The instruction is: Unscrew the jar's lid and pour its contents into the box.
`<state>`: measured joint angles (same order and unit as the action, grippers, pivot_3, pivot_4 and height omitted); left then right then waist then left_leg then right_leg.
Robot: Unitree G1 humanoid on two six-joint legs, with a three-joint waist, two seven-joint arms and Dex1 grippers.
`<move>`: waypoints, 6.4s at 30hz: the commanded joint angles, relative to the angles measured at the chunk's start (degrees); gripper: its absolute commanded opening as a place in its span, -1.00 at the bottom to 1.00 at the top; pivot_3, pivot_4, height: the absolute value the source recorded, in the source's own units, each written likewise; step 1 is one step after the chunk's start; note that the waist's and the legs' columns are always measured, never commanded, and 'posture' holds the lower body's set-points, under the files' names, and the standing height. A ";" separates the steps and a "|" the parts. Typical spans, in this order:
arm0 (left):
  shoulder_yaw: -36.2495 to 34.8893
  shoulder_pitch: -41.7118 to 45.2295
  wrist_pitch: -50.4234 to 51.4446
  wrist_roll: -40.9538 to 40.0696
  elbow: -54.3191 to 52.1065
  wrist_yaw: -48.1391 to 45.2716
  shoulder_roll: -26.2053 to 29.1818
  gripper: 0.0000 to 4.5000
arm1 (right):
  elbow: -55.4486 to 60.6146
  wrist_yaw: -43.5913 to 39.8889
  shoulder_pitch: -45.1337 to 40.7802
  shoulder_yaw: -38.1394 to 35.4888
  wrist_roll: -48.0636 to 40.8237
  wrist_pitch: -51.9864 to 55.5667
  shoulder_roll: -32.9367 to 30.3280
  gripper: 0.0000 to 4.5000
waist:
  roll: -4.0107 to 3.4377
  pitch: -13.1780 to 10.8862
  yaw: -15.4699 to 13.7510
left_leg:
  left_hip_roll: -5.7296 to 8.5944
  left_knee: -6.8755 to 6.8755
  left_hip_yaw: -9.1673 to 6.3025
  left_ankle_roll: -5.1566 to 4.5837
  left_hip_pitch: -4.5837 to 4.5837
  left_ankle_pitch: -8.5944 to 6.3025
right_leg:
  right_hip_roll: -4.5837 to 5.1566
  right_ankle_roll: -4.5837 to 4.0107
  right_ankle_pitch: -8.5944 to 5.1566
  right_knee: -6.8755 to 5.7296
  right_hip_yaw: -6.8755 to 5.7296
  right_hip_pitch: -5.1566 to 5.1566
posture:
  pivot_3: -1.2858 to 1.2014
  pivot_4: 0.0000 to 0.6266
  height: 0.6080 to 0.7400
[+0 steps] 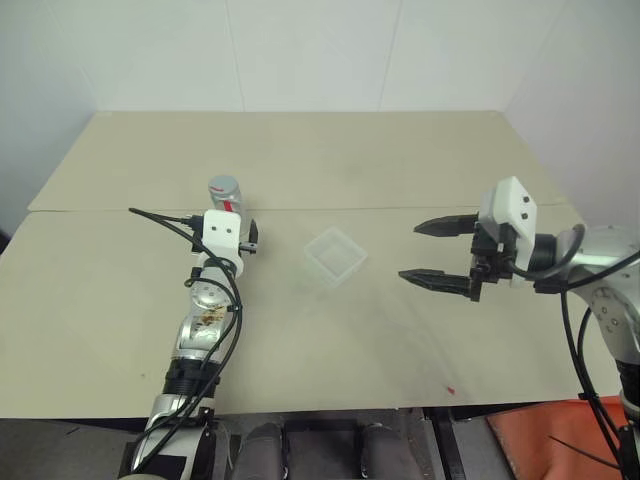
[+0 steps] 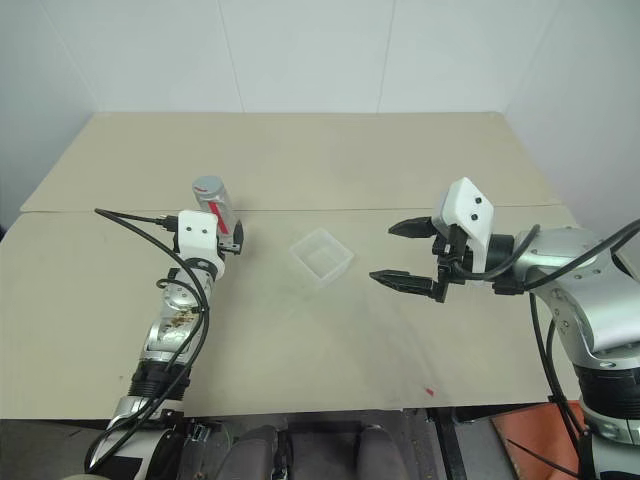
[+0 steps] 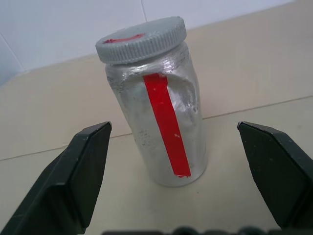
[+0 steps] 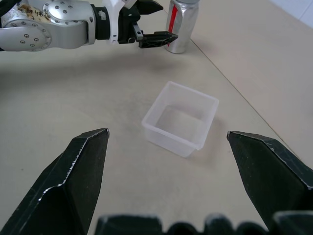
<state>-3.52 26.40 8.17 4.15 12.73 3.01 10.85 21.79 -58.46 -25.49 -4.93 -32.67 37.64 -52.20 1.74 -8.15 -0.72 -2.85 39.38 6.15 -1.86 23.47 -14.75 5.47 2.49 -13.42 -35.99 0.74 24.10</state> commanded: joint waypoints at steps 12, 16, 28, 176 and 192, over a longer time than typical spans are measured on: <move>-2.91 6.94 -2.08 -2.45 7.19 2.15 -2.64 0.99 | 5.04 1.49 1.80 -3.79 -0.65 -0.70 -1.39 1.00 | 0.02 -0.01 -0.04 | 0.01 0.02 0.00 0.00 0.01 0.00 | -0.01 0.02 0.01 0.00 -0.01 -0.01 | 0.03 -0.52 1.00; -3.02 8.61 -2.26 -2.41 9.89 2.71 -2.70 0.99 | 5.64 2.11 1.83 -3.88 -1.01 -0.40 -1.25 1.00 | 0.02 -0.01 -0.03 | 0.01 0.02 0.00 0.01 0.01 0.00 | -0.01 0.02 0.01 -0.01 -0.01 0.00 | 0.03 -0.52 1.00; -3.15 12.40 -4.50 -2.14 16.66 2.94 -2.19 0.99 | 8.82 3.92 4.44 -5.87 -3.19 0.68 -1.28 1.00 | 0.03 -0.02 -0.03 | 0.02 0.02 0.00 0.01 0.02 0.01 | -0.01 0.03 0.01 0.00 -0.02 -0.01 | 0.03 -0.52 1.00; 2.97 5.34 19.48 -23.67 -22.61 -41.09 13.00 0.22 | 6.45 38.61 -20.98 8.28 1.15 20.77 36.92 0.98 | -0.02 -0.08 1.41 | -0.14 0.24 -0.06 0.08 0.37 0.06 | -0.16 0.04 0.01 -0.26 -0.12 0.20 | 0.03 -0.52 1.00; 5.43 3.07 22.40 -23.97 -27.77 -36.62 10.27 0.22 | 1.13 45.91 -23.87 9.34 5.93 21.35 42.26 0.98 | -0.02 -0.08 1.45 | -0.13 0.22 -0.06 0.08 0.37 0.06 | -0.15 0.04 0.01 -0.22 -0.13 0.19 | 0.03 -0.52 1.00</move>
<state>1.97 29.18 30.59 -19.55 -11.96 -34.13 21.21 21.78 -12.92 -48.12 4.87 -27.03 59.39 -10.16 1.72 -8.23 0.73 -2.98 39.60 6.09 -1.78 23.84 -14.68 5.32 2.52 -13.41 -36.20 0.60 24.30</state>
